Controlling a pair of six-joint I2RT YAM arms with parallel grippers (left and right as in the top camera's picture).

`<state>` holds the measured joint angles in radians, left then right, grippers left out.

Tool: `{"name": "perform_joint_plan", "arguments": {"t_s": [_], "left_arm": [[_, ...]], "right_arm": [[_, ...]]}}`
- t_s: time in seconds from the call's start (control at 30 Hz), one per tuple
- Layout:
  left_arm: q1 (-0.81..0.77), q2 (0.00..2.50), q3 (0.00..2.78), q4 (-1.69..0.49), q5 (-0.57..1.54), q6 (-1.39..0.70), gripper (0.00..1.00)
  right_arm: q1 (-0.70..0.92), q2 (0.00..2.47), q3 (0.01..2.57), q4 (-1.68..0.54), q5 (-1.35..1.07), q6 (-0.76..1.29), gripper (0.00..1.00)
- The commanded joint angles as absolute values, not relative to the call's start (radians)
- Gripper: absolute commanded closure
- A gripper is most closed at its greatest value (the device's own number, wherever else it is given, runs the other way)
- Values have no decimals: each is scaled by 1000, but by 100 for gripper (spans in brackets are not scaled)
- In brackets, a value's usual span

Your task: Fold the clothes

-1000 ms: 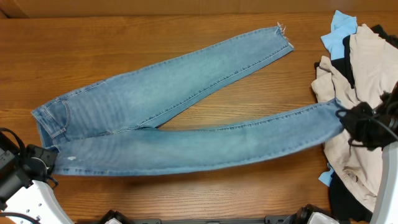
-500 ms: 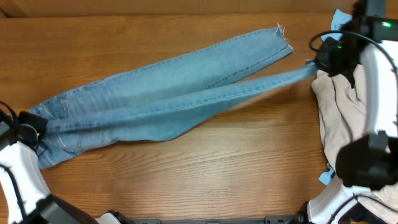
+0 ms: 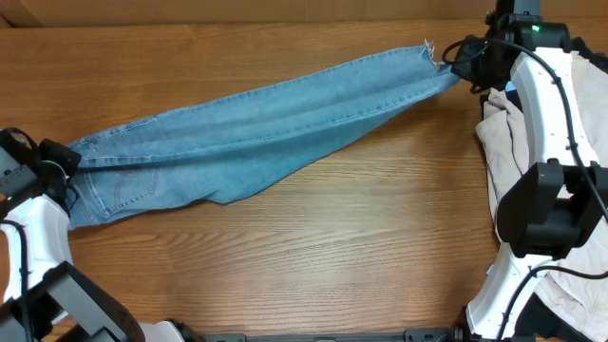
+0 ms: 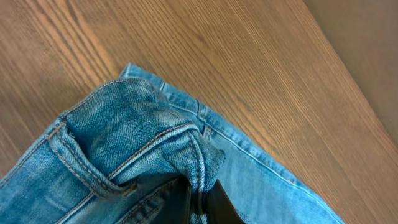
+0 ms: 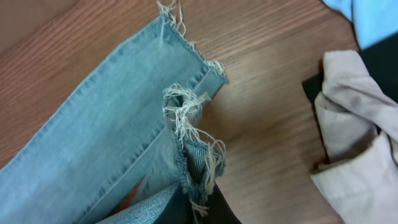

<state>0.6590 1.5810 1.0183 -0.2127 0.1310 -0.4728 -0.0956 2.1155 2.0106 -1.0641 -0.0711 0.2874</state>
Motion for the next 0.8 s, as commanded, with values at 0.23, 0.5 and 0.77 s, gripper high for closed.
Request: {"name": "perform_joint_plan", "arguments": {"t_s": [0.23,0.5,0.77], "left_arm": [[646,1657,1047,-151,66,-479,96],[645,1683,1047,-54,51,-480,94],[645,1707,1047,-44,44,-480,83]], "right_arm": [[-76,2179,2043,-978,-46,287,96],[-33,2242,2043,-922,-45,288,96],[-27,2283,2043,-858,-42,315,96]]}}
